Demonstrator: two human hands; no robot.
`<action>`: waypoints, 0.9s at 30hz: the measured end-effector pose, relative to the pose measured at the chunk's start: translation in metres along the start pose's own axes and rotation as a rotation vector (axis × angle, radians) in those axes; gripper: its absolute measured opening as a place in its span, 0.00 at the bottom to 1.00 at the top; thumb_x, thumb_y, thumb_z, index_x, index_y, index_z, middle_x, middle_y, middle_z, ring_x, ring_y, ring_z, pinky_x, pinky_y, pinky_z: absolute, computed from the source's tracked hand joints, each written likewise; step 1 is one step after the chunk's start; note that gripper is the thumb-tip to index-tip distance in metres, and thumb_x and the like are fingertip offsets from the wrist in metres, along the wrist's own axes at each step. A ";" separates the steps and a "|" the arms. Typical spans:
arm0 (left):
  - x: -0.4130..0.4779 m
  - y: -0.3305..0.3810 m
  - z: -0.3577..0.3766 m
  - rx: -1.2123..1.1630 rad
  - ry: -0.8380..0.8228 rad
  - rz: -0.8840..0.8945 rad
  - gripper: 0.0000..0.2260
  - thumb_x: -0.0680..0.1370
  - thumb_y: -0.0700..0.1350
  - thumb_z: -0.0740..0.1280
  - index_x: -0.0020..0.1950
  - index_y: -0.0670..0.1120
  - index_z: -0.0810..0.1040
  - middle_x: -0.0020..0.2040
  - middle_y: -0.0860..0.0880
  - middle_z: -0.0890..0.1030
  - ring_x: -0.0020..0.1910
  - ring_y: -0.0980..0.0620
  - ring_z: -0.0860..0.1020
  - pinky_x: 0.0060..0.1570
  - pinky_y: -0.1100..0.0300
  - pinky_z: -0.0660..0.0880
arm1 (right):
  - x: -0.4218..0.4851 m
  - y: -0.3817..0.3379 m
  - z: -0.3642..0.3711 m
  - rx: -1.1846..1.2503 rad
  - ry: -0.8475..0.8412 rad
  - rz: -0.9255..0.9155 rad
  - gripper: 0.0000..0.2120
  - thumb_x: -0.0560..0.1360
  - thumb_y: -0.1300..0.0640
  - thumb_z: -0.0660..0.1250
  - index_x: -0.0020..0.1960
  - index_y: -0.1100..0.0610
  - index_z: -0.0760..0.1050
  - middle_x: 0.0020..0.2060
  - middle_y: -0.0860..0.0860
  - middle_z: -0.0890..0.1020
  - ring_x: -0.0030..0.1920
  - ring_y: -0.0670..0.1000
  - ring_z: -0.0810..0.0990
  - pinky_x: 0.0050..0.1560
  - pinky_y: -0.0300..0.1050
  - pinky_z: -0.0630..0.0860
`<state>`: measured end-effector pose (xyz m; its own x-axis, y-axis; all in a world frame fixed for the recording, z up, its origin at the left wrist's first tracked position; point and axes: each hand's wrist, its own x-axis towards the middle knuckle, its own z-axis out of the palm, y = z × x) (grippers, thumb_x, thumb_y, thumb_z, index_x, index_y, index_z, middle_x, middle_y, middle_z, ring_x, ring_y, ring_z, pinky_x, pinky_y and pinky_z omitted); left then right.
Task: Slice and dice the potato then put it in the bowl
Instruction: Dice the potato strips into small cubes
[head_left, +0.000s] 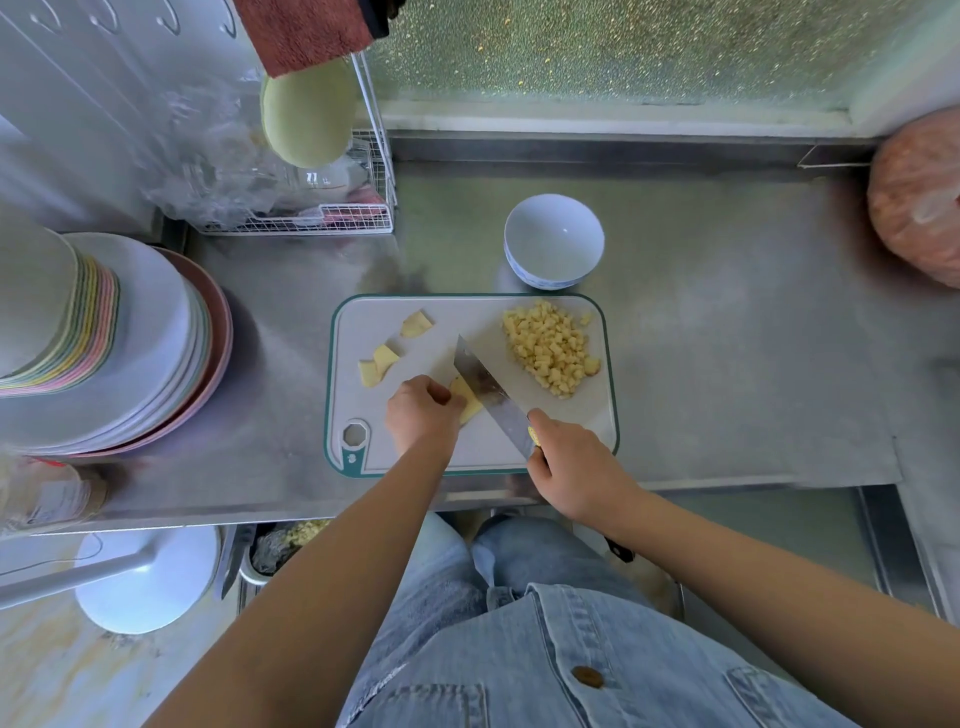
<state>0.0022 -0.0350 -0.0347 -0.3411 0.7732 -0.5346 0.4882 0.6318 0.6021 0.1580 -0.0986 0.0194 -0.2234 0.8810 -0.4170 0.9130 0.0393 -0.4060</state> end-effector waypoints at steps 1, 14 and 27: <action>0.000 0.000 -0.001 -0.004 -0.008 -0.002 0.03 0.74 0.43 0.71 0.41 0.49 0.80 0.37 0.48 0.82 0.37 0.51 0.79 0.28 0.67 0.68 | 0.000 0.000 -0.001 0.004 -0.010 0.000 0.08 0.77 0.61 0.56 0.45 0.54 0.56 0.30 0.46 0.63 0.29 0.44 0.62 0.27 0.41 0.54; 0.016 0.008 -0.011 0.059 -0.143 -0.065 0.08 0.72 0.40 0.73 0.34 0.48 0.78 0.36 0.47 0.83 0.38 0.47 0.83 0.37 0.59 0.80 | 0.010 -0.010 0.008 0.015 -0.080 0.041 0.05 0.78 0.59 0.58 0.49 0.55 0.60 0.31 0.47 0.66 0.33 0.50 0.69 0.31 0.42 0.62; 0.015 0.011 -0.013 0.114 -0.168 -0.008 0.10 0.71 0.40 0.75 0.33 0.48 0.77 0.38 0.46 0.83 0.39 0.48 0.82 0.38 0.62 0.78 | 0.005 -0.006 -0.002 0.061 -0.070 0.031 0.06 0.77 0.61 0.57 0.45 0.56 0.60 0.29 0.48 0.65 0.28 0.46 0.64 0.27 0.41 0.56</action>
<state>-0.0086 -0.0155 -0.0284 -0.2110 0.7416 -0.6368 0.5771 0.6203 0.5312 0.1518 -0.0935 0.0211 -0.2210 0.8463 -0.4847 0.8976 -0.0179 -0.4405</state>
